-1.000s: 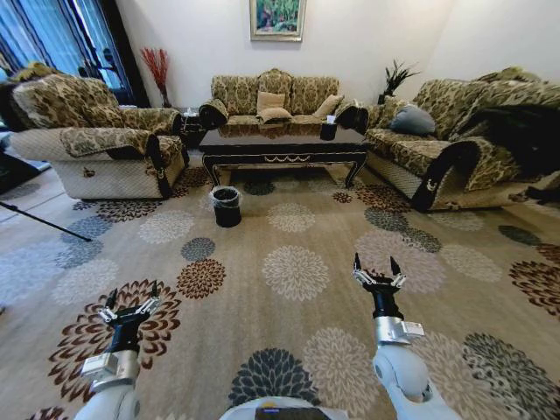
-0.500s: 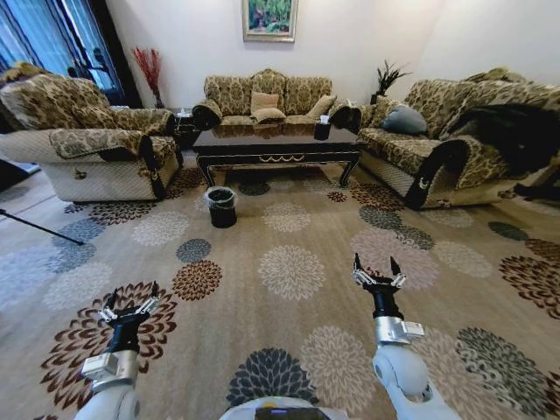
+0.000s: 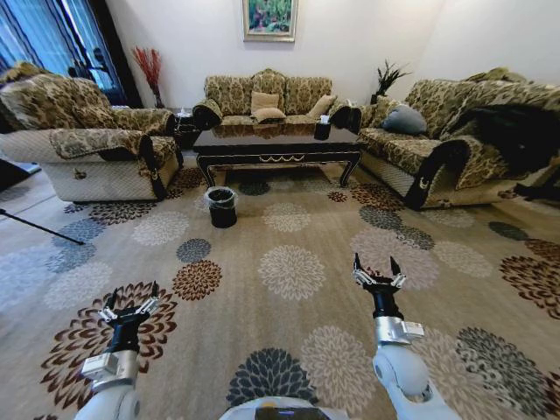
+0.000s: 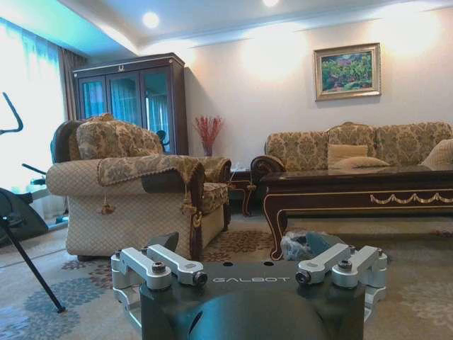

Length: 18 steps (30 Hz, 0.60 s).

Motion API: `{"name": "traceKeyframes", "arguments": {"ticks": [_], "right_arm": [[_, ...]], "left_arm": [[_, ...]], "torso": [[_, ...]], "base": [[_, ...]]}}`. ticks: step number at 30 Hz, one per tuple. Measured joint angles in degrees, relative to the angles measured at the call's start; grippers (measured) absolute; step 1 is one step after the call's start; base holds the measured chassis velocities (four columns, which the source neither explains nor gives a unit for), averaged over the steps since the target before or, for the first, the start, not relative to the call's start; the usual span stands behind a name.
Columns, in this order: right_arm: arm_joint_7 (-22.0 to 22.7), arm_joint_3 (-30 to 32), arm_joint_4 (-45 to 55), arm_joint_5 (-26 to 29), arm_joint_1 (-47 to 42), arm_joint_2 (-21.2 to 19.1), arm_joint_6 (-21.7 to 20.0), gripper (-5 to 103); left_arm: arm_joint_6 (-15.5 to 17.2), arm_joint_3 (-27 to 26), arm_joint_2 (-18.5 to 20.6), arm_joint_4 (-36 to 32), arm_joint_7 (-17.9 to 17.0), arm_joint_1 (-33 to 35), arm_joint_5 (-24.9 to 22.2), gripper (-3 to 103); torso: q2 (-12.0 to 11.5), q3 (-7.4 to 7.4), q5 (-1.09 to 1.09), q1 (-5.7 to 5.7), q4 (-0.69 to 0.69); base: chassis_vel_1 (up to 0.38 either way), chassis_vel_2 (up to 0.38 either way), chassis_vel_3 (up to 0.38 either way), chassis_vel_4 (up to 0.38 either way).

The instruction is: Move to the front of the table and pick up the trash from the floor, then place it into the trash bin.

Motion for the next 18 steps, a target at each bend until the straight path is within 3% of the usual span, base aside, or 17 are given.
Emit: {"name": "traceKeyframes", "arguments": {"ticks": [18], "right_arm": [[0.00,0.00,0.00,0.00,0.00,0.00,0.00,100]], "left_arm": [[0.00,0.00,0.00,0.00,0.00,0.00,0.00,100]], "torso": [[4.44,2.97,0.00,1.47,0.00]], "base": [[0.000,0.000,0.000,0.000]]}}
